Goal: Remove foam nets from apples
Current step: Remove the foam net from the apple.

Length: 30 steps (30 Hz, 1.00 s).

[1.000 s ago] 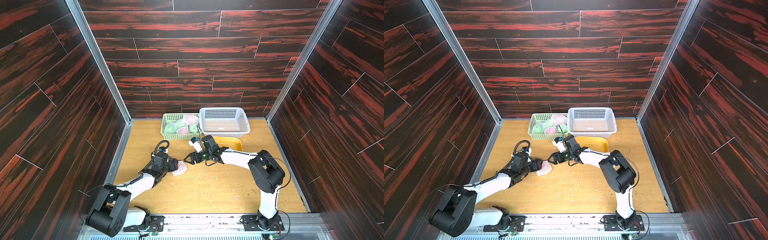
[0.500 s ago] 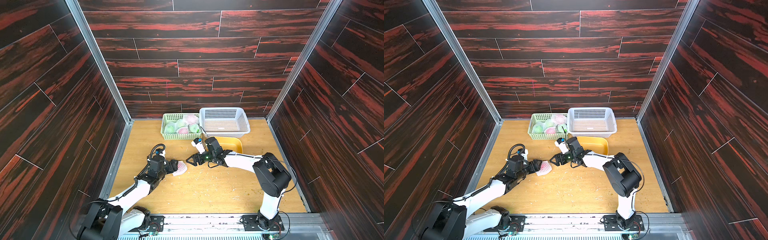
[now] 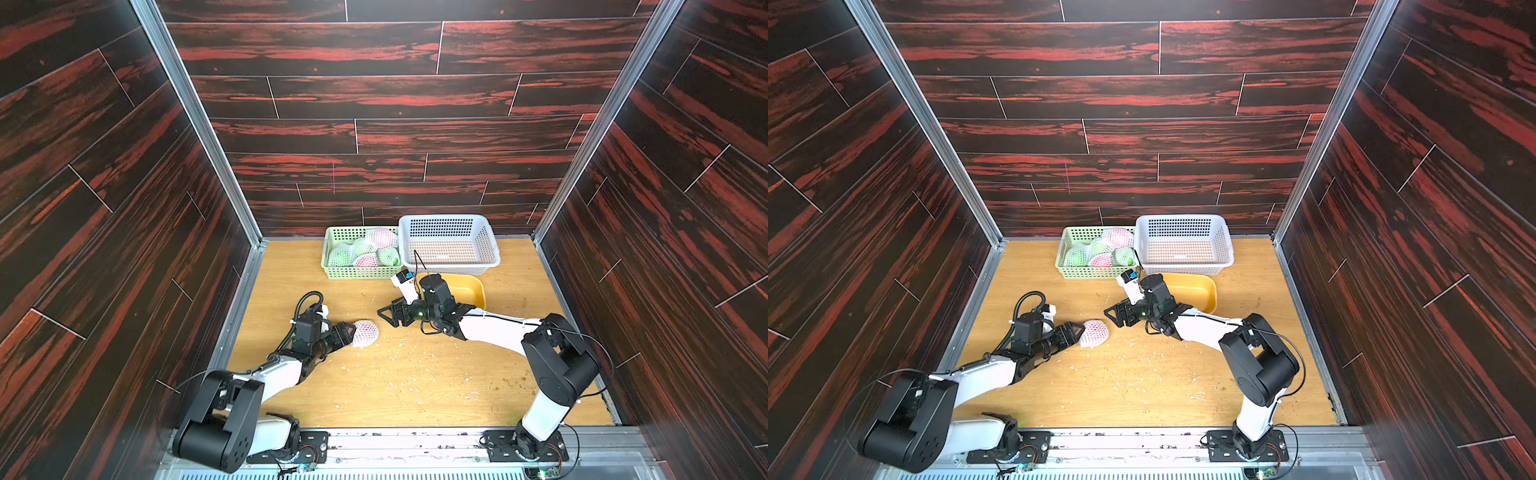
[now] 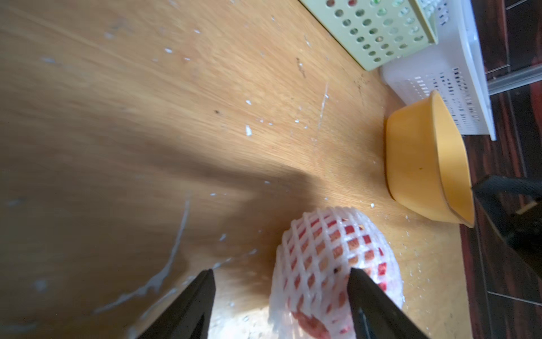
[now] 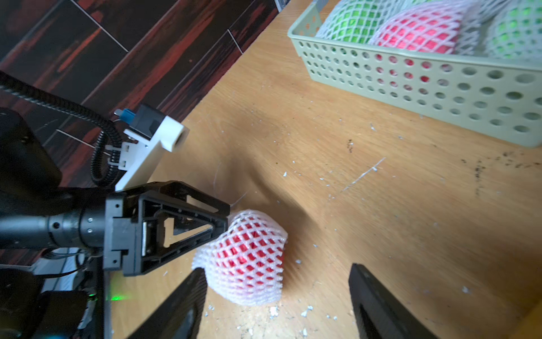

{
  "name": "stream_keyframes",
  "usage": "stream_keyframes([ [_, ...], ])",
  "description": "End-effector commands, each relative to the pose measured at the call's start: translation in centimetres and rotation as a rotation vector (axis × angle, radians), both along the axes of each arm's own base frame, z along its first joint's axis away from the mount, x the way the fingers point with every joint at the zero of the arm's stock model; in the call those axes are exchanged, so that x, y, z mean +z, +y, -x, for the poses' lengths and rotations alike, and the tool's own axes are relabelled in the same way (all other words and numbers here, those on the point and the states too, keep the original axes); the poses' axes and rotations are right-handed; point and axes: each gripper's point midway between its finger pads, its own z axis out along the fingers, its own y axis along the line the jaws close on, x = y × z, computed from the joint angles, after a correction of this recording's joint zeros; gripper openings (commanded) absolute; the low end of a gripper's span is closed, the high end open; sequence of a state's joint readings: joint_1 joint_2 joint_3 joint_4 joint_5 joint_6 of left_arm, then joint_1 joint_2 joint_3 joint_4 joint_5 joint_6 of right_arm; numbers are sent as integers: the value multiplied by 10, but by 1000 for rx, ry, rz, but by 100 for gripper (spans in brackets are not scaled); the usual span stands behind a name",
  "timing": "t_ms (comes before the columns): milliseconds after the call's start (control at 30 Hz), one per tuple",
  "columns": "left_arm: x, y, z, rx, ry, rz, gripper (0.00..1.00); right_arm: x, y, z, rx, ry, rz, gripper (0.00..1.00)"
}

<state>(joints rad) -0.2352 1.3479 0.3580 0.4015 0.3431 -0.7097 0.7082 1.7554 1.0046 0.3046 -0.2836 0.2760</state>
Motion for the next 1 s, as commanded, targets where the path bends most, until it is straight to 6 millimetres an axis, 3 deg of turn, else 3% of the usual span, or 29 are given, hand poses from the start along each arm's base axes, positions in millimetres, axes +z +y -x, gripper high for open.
stream_keyframes([
  [0, 15, -20, -10, -57, -47, 81, 71, 19, -4, -8, -26, -67, -9, 80],
  [133, 20, -35, -12, -100, -73, 68, 60, 19, -5, -11, -34, -73, 10, 80],
  [233, 28, -44, -13, -126, -87, 40, 46, 17, -5, -13, -38, -74, 21, 80],
  [533, 44, -46, -16, -156, -99, 2, 18, 20, -13, -18, -87, -102, 48, 80],
  [833, 47, -53, -19, -197, -80, -9, 15, 21, -22, -22, -109, -124, 66, 80],
  [900, 51, -54, -21, -208, -81, -17, 6, 21, -23, -22, -108, -130, 68, 80],
  [967, 53, -54, -22, -211, -76, -29, 6, 22, -25, -19, -94, -145, 61, 80],
])
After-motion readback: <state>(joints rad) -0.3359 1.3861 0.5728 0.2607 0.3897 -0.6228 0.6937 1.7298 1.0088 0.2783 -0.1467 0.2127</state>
